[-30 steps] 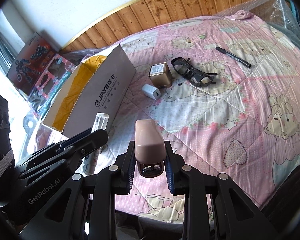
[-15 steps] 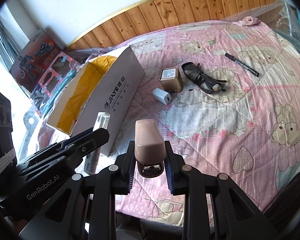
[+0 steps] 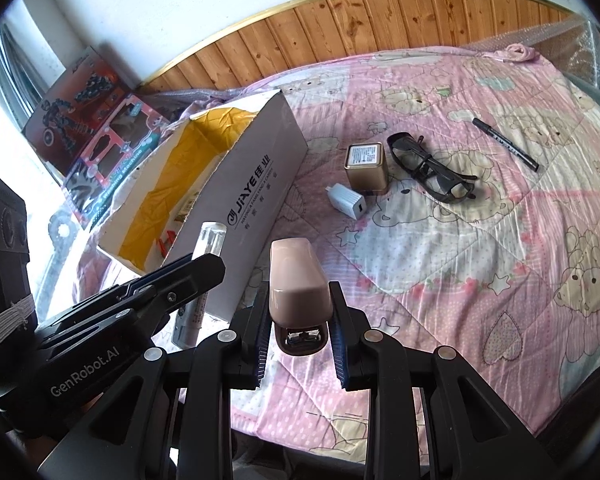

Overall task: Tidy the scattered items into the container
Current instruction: 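Lift the white tube with the left gripper while the right gripper lifts the stapler, then carry the white tube with the left gripper while the right gripper carries the stapler over the box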

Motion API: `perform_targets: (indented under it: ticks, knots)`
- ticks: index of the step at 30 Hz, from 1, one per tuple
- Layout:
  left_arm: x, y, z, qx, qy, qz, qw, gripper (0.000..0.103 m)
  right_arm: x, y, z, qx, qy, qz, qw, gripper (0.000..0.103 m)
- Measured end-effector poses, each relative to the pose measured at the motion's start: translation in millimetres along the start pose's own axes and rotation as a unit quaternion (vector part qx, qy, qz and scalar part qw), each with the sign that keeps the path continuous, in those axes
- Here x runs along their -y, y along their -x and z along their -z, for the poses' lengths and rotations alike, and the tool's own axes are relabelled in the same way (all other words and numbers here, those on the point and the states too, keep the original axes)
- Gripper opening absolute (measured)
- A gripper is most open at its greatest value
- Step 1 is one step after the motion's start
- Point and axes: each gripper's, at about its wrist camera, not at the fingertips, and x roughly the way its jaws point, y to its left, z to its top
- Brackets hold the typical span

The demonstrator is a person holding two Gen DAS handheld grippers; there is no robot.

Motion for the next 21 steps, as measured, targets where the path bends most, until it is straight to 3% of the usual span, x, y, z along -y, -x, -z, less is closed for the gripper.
perform_targets:
  ticks: [21]
  knots:
    - [-36.5,18.6,-25.5,0.03,0.046,0.013,0.9984,0.019,-39.5,-14.8,-29.2,0.002,0.032,-0.009,0.999,0.028]
